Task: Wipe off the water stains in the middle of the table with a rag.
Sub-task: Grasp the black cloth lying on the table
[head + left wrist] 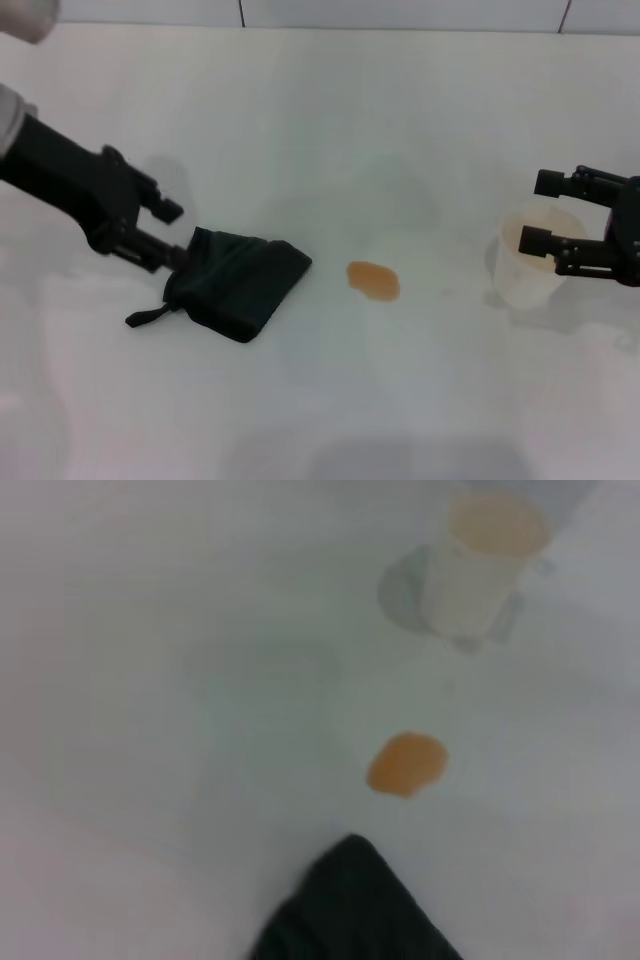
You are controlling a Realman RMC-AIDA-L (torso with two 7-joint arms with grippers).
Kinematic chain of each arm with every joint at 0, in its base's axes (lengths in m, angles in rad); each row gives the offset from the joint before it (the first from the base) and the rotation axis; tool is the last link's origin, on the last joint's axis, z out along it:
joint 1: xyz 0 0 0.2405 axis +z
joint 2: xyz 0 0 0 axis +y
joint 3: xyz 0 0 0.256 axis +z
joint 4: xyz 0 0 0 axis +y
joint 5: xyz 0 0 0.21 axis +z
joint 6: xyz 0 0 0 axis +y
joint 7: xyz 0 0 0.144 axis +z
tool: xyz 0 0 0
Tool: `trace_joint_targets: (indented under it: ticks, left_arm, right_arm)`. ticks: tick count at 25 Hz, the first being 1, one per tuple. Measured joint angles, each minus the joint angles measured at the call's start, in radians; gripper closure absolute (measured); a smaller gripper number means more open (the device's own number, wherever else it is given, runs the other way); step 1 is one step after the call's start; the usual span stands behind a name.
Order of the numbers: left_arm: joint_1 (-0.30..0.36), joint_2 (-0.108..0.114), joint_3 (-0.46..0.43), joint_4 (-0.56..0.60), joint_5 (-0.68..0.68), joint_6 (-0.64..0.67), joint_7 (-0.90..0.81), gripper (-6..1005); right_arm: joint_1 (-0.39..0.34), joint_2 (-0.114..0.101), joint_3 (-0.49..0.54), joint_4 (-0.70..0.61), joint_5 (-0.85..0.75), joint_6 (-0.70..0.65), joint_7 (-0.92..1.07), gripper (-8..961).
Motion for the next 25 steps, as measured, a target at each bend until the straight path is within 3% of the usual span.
trace_joint_targets:
  ticks: [8, 25]
  left_arm:
    - [-0.028, -0.003, 0.003, -0.099, 0.106, -0.023, -0.01, 473]
    - [-0.047, -0.006, 0.004, -0.224, 0.12, -0.159, 0.017, 476]
  right_arm:
    - [0.001, 0.003, -0.032, -0.011, 0.007, -0.001, 0.0, 110]
    - [0.0, 0.003, -0.064, -0.003, 0.017, 0.003, -0.002, 109]
